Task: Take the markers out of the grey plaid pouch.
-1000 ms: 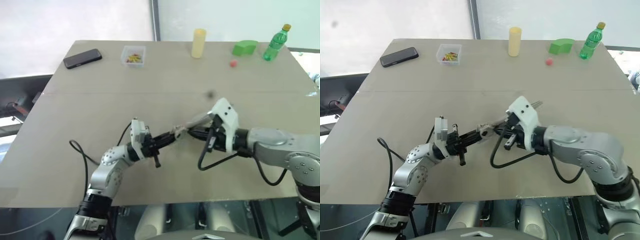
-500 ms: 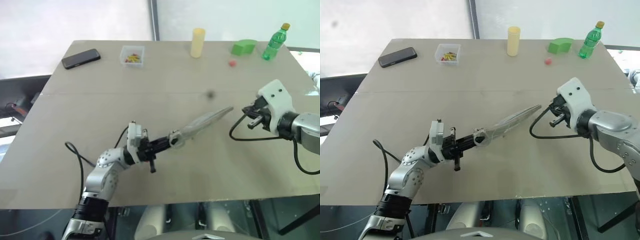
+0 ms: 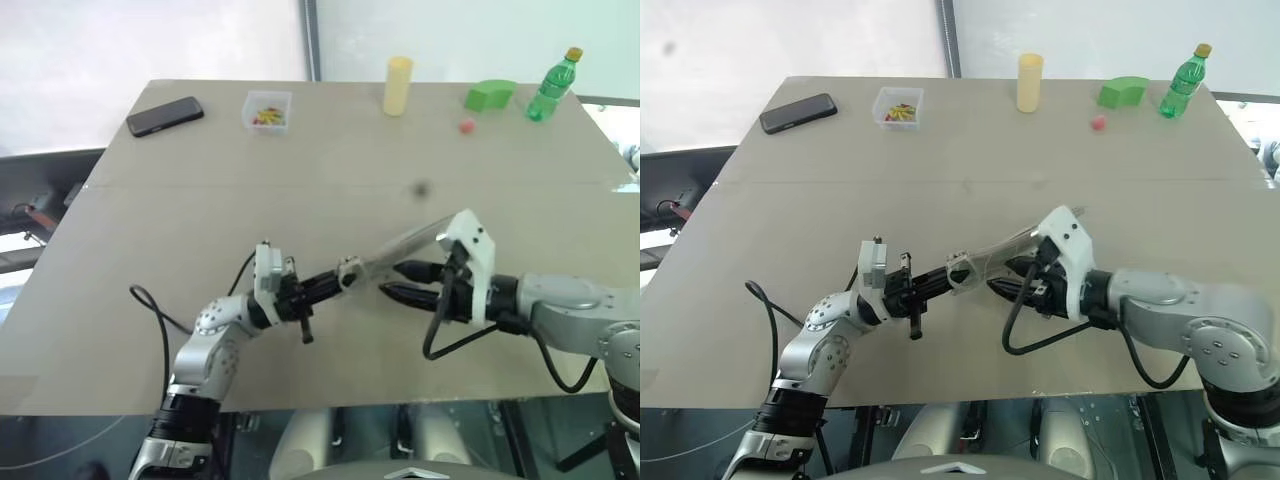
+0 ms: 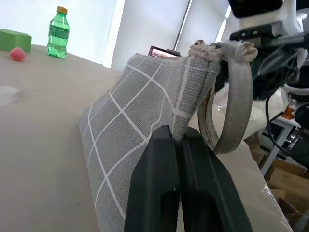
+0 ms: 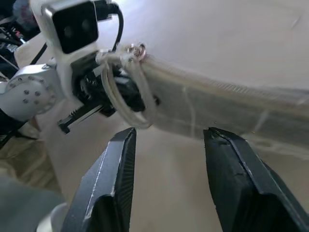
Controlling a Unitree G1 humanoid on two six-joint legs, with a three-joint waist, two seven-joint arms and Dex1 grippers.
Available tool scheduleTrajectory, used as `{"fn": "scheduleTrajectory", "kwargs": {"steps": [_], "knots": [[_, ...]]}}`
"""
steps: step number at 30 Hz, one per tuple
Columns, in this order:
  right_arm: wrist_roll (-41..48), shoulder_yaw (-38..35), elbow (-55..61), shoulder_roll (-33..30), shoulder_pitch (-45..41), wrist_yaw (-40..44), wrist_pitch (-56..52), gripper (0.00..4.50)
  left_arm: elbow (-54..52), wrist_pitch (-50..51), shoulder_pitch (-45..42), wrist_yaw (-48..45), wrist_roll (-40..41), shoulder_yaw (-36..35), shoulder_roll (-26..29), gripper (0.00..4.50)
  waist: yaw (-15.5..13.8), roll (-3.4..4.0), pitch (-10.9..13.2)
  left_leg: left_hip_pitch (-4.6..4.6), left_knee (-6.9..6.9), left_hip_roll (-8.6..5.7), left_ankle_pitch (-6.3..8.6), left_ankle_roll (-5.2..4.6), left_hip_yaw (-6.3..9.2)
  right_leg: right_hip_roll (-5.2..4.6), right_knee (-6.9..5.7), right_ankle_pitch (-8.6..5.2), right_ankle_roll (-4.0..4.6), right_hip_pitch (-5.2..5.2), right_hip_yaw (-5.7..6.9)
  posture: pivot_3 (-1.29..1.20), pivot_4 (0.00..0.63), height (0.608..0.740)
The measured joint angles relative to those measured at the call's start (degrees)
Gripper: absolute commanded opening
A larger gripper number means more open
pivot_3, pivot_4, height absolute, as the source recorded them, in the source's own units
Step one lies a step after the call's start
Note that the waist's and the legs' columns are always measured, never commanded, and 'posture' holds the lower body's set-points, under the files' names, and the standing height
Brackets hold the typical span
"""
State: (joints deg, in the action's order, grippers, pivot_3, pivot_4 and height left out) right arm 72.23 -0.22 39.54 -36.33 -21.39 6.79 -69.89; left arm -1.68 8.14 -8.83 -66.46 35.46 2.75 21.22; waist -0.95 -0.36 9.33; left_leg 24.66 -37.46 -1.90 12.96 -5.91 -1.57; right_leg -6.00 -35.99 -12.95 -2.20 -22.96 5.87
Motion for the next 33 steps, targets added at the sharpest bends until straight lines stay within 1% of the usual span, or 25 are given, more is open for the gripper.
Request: {"fn": "scheduleTrajectory", "kwargs": {"steps": [4, 6, 8, 9, 10, 11, 13, 14, 17, 20, 23, 27, 29, 33], "knots": [[0.09, 1.31, -2.26, 1.69, -0.3, -1.17, 0.06, 2.34, 0.0, 0.0, -0.03, 0.0, -0.06, -0.02, -0.09, 0.0, 0.04, 0.01, 0.0, 0.0, 0.0, 0.01, 0.0, 0.01, 0.0, 0.03, 0.0, 0.0, 0.0, 0.0, 0.0, 0.0, 0.15, 0.74], [0.27, 2.76, -4.79, 5.54, -1.61, -2.3, 0.27, 2.34, -0.03, -0.01, -0.06, -0.01, -0.38, 0.01, -0.18, 0.0, 0.09, 0.02, -0.01, -0.01, 0.0, 0.01, -0.01, 0.01, 0.0, 0.05, -0.01, 0.01, 0.0, 0.0, -0.01, 0.0, 0.15, 0.74], [0.55, 3.27, -5.31, 6.44, -2.0, -2.64, 0.3, 2.34, -0.06, -0.01, 0.04, -0.01, -0.44, 0.0, -0.23, 0.0, 0.09, 0.02, -0.01, -0.01, 0.0, 0.01, -0.01, 0.01, 0.0, 0.07, -0.02, 0.01, 0.0, 0.0, -0.01, 0.0, 0.15, 0.74], [1.03, 3.32, -6.41, 7.98, -2.56, -3.17, 0.43, 1.95, -0.09, -0.01, 0.08, 0.0, -0.46, 0.0, -0.26, 0.0, 0.09, 0.02, -0.01, -0.01, 0.0, 0.01, -0.01, 0.01, 0.0, 0.08, -0.02, 0.01, 0.0, 0.0, -0.01, 0.0, 0.15, 0.74], [1.27, 3.37, -6.94, 8.8, -2.76, -3.48, 0.59, 1.83, -0.15, -0.02, 0.06, 0.01, -0.46, 0.0, -0.29, 0.0, 0.06, 0.03, -0.01, -0.01, 0.0, 0.01, -0.01, 0.01, 0.0, 0.08, -0.02, 0.01, 0.0, -0.01, -0.01, 0.0, 0.15, 0.74], [1.77, 3.49, -7.3, 9.41, -2.85, -3.88, 0.59, 1.54, -0.41, -0.04, 0.15, 0.02, -0.47, -0.06, -0.27, 0.0, 0.01, 0.02, -0.01, 0.0, 0.0, 0.01, -0.01, 0.01, 0.0, 0.08, -0.02, 0.01, 0.0, 0.0, -0.01, 0.0, 0.15, 0.74], [2.56, 3.58, -7.93, 9.88, -3.09, -4.61, 0.58, 0.81, -0.65, -0.04, 0.17, 0.07, -0.52, -0.04, -0.28, 0.0, 0.04, 0.03, -0.01, 0.0, 0.0, 0.0, -0.03, 0.05, -0.01, 0.08, -0.02, 0.01, 0.0, 0.0, -0.04, 0.0, 0.15, 0.74], [2.73, 3.56, -8.09, 9.74, -3.22, -5.01, 0.58, 0.09, -0.95, -0.04, 0.21, 0.14, -0.56, -0.02, -0.28, 0.0, 0.05, 0.03, -0.01, 0.0, 0.0, -0.01, -0.03, 0.05, -0.01, 0.09, -0.02, 0.01, 0.0, 0.0, -0.04, 0.0, 0.15, 0.74], [3.55, 3.43, -8.08, 8.93, -3.24, -5.48, 0.57, 0.09, -1.26, -0.03, 0.23, 0.29, -0.59, 0.02, -0.29, 0.0, 0.04, 0.03, -0.01, -0.01, 0.0, -0.01, -0.03, 0.04, -0.01, 0.1, -0.02, 0.02, -0.01, 0.0, -0.04, 0.0, 0.15, 0.74], [2.89, 0.61, -7.64, 3.59, -3.11, -6.38, 0.55, 0.09, -1.51, 0.02, 0.41, 0.53, -0.72, 0.07, -0.31, 0.0, 0.0, 0.03, 0.0, 0.0, 0.0, -0.02, -0.02, 0.03, -0.02, 0.1, -0.02, 0.02, -0.01, 0.0, -0.06, 0.0, 0.15, 0.74], [1.96, -0.85, -6.78, 0.68, -3.05, -6.88, 0.56, 0.09, -1.73, 0.06, 0.43, 0.62, -0.74, 0.13, -0.31, 0.0, 0.04, 0.04, 0.0, -0.01, 0.0, 0.0, -0.01, 0.01, -0.02, 0.11, -0.02, 0.02, -0.02, 0.0, -0.06, 0.0, 0.15, 0.74], [-2.25, -5.57, -7.15, -7.24, -2.92, -8.66, 0.28, 0.09, -2.18, 0.24, 0.73, 0.53, -0.74, 0.19, -0.25, 0.0, -0.05, 0.04, 0.0, 0.01, 0.0, 0.0, -0.03, 0.04, -0.03, 0.1, -0.01, 0.02, -0.02, 0.0, -0.05, 0.0, 0.15, 0.74], [-4.22, -7.39, -7.51, -9.52, -2.91, -9.28, 0.05, 0.09, -2.2, 0.3, 0.74, 0.43, -0.74, 0.2, -0.2, 0.0, -0.03, 0.04, 0.0, 0.0, 0.0, 0.0, -0.03, 0.04, -0.04, 0.1, -0.01, 0.02, -0.02, 0.0, -0.06, 0.0, 0.15, 0.74], [-8.76, -8.09, -9.09, -13.38, -2.64, -9.6, -0.94, 0.09, -2.23, 0.37, 0.8, 0.21, -0.74, 0.22, -0.18, 0.0, -0.02, 0.04, -0.01, 0.0, 0.0, 0.02, -0.03, 0.03, -0.04, 0.1, -0.01, 0.02, -0.02, 0.0, -0.06, 0.0, 0.15, 0.74]]}}
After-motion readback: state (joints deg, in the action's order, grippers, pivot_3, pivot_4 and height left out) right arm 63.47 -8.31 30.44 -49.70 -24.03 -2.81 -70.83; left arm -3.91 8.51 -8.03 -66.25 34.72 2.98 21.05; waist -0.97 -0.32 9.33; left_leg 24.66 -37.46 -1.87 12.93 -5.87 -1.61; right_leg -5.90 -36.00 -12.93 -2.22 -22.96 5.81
